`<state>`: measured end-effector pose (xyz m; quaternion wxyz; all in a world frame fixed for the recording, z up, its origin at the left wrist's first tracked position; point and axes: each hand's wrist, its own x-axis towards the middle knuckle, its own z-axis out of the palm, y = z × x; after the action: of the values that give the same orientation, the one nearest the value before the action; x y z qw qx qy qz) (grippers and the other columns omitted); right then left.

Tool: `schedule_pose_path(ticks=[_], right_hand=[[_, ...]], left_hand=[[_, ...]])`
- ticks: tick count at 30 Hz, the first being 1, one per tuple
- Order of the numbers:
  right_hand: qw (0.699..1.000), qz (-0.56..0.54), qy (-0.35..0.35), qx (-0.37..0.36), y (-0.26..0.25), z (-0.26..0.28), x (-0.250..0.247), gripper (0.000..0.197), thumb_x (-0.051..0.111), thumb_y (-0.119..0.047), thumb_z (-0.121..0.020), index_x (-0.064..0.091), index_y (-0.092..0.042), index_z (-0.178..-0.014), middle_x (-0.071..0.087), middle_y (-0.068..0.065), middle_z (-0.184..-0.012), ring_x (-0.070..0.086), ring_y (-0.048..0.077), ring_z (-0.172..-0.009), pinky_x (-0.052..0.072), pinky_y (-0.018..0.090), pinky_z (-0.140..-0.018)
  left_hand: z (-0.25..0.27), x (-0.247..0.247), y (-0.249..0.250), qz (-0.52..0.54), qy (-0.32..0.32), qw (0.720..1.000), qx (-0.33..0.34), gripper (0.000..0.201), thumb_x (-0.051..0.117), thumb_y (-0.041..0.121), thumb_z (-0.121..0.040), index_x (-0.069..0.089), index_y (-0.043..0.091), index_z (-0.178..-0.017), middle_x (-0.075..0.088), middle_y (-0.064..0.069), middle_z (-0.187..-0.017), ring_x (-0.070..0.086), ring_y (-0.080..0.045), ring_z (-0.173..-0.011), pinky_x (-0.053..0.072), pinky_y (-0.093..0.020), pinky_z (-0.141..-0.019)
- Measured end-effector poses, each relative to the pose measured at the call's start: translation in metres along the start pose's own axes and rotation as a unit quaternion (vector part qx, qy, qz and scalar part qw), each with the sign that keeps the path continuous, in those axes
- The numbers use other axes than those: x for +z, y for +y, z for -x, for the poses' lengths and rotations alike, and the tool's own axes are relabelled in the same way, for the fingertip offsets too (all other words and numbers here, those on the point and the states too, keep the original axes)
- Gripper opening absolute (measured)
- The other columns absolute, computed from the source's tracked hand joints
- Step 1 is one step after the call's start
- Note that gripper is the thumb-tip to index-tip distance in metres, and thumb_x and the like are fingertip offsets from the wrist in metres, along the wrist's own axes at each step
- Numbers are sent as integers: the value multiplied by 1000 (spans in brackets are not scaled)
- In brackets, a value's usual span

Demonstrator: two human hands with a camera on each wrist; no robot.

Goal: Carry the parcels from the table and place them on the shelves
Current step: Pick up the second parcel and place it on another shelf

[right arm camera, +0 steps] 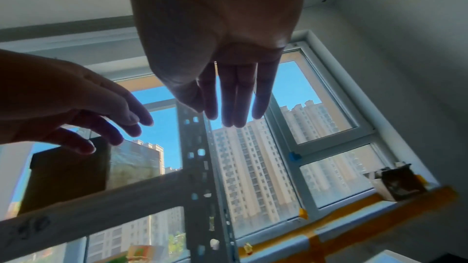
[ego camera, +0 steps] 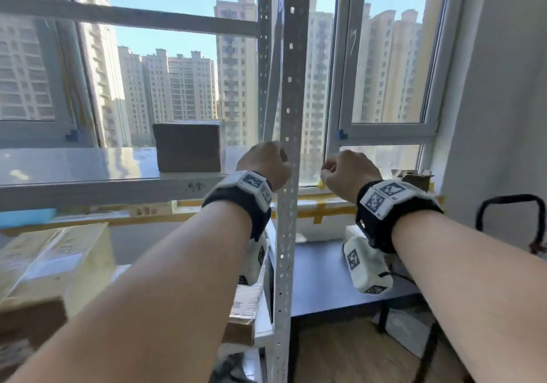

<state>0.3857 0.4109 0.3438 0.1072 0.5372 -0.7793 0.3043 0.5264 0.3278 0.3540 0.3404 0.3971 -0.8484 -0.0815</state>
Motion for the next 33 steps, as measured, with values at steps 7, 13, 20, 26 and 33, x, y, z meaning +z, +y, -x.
schedule_pose_path(ticks=[7,13,20,26,33], right_hand=[[996,56,-39,48,103,42,-16,24,50,-27,-85,71,-18,-94,71,3,-95,64,25,-88,47,29,-71],[993,53,-67,78,178,64,-4,25,50,-29,-84,70,-21,-96,71,6,-104,65,28,-95,49,30,-76],[985,-5,-91,147,264,74,34,30,51,-27,-88,73,-17,-105,72,10,-112,64,32,-106,52,35,-87],[970,-52,-78,226,341,50,76,25,50,-20,-86,74,-19,-92,75,7,-99,65,28,-96,48,26,-78],[965,-53,-83,243,407,-24,122,24,49,-20,-88,73,-19,-92,73,4,-95,65,25,-94,49,28,-79]], left_hand=[[30,87,71,-58,-88,994,9,33,53,20,-89,62,22,-121,60,-4,-128,59,-25,-115,45,-30,-84],[48,160,121,-60,-154,986,-1,37,47,17,-94,57,18,-130,52,-8,-137,52,-28,-125,45,-37,-97],[42,257,147,-57,-224,973,0,41,41,19,-97,49,15,-137,46,-14,-141,46,-33,-130,39,-40,-106],[3,345,146,33,-242,969,-45,40,39,17,-95,57,13,-130,57,-12,-135,55,-32,-122,47,-38,-99],[-72,434,132,57,-268,959,-67,33,41,20,-97,61,13,-122,60,-10,-129,60,-31,-114,48,-33,-89]])
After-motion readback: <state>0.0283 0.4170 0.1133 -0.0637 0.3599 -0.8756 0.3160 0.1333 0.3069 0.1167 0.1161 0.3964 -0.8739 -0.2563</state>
